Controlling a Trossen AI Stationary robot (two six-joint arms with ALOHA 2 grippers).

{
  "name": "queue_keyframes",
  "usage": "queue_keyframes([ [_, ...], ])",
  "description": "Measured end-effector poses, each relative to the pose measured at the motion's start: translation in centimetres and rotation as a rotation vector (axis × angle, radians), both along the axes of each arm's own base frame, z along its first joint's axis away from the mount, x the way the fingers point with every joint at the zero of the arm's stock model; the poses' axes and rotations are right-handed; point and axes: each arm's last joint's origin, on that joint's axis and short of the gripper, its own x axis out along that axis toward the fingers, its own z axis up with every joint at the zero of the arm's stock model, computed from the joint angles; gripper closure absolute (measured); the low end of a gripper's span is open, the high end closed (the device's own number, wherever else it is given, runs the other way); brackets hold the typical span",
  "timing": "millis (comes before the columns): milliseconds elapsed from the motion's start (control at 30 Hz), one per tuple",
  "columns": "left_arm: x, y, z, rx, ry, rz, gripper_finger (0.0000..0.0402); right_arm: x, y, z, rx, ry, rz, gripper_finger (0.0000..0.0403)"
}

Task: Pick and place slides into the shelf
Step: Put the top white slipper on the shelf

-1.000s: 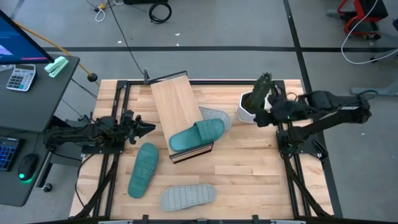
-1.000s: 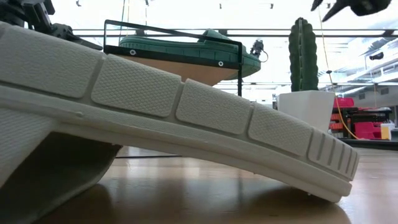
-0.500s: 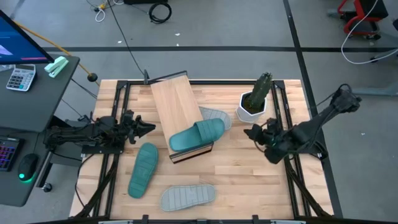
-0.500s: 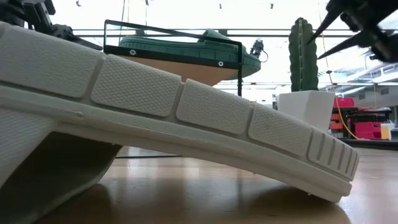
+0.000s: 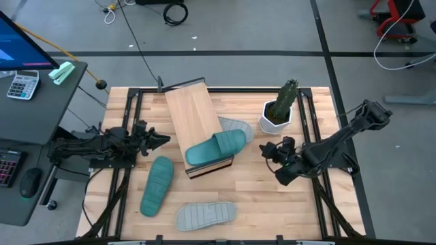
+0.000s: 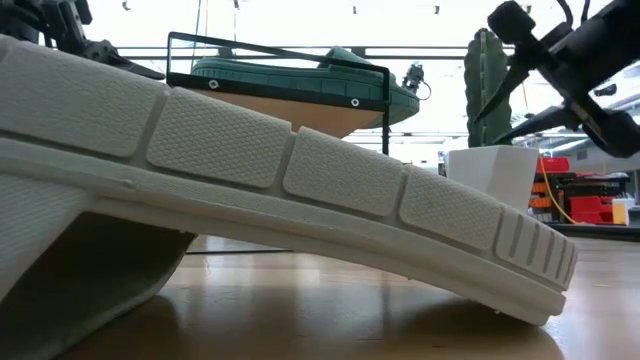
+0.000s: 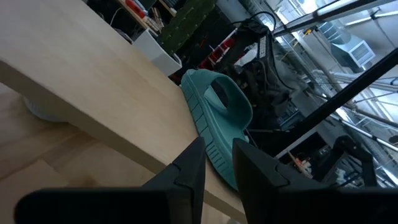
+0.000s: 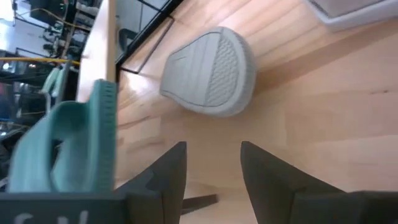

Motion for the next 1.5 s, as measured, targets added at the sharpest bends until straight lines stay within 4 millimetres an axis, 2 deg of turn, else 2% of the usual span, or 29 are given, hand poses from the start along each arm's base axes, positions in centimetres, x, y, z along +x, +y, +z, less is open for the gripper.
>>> queue_keyframes([
  [267, 0.0, 0.0, 0.0, -0.057, -0.009, -0.004, 0.0308, 1.4, -0.7, -1.7, -0.047, 0.042, -0.071, 0.0260],
  [567, 0.0, 0.0, 0.0, -0.094, -0.016, -0.007, 0.0308, 1.6, -0.8, -1.9, -0.014, 0.086, -0.038, 0.0268],
  [767, 0.0, 0.0, 0.1, -0.099, -0.017, -0.010, 0.0308, 0.9, -0.9, 0.0, 0.052, 0.090, 0.072, 0.0268],
  [900, 0.0, 0.0, 0.1, -0.098, -0.018, -0.010, 0.0308, 0.2, -1.1, 1.6, 0.104, 0.032, 0.123, 0.0268],
  [1067, 0.0, 0.0, 0.1, -0.087, -0.016, -0.009, 0.0308, -0.4, -0.5, 4.3, 0.060, -0.042, 0.335, 0.0268],
  [1300, 0.0, 0.0, 0.1, -0.019, -0.007, -0.006, 0.0310, -1.0, -0.1, 3.8, 0.297, -0.021, 0.353, 0.0274],
  [1367, 0.0, 0.0, 0.1, -0.018, -0.007, -0.012, 0.0312, -1.1, 0.5, 4.8, 0.308, -0.108, 0.375, 0.0279],
  [1500, 0.0, 0.0, 0.0, -0.018, -0.004, -0.017, 0.0310, -1.5, 1.8, 8.8, 0.212, -0.214, 0.501, 0.0294],
])
